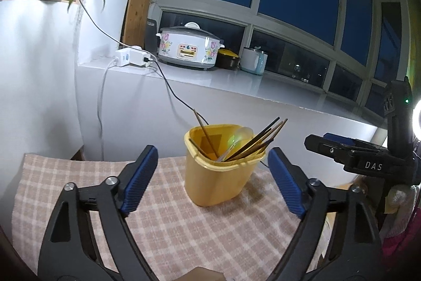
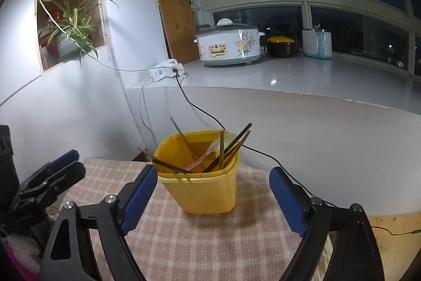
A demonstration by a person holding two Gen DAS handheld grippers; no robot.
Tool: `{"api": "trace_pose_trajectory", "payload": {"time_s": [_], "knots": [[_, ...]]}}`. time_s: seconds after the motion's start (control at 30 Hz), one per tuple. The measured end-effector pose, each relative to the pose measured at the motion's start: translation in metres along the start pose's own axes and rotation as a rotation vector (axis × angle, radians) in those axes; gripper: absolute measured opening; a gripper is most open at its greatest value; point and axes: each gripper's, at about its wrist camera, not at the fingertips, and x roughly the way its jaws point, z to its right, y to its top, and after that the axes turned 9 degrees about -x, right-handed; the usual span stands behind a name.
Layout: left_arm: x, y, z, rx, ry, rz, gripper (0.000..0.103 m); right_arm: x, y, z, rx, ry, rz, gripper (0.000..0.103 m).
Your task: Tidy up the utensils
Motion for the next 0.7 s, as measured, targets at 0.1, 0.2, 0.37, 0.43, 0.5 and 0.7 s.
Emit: {"api": "trace_pose_trajectory", "payload": {"time_s": [0.1,0.2,0.37,0.43,0.5,0.7], "knots": [[-0.01,-0.006,0.002,0.014,0.024,0.009,0.101,-0.006,-0.006,-0.004,0.0,-0.014,0.007,0.092],[-0.018,-0.011,0.005,0.032,0.059,0.014,0.102,-0.01,-0.01,-0.007,0.005,-0.029,0.016,0.093],[-0.029,-0.019,0.002,-0.001,0.087,0.0,0.103,-0.019,-0.016,-0.017,-0.014,-0.068,0.046,0.103],[-0.034,-0.022,0.0,-0.021,0.105,0.002,0.103,-0.022,-0.019,-0.022,-0.025,-0.091,0.052,0.103],[-0.038,-0.026,-0.004,-0.043,0.114,0.006,0.103,-0.025,-0.024,-0.025,-0.021,-0.102,0.057,0.103],[-0.045,-0.035,-0.009,-0.076,0.137,-0.013,0.103,-0.029,-0.036,-0.026,0.021,-0.107,0.05,0.103]]}}
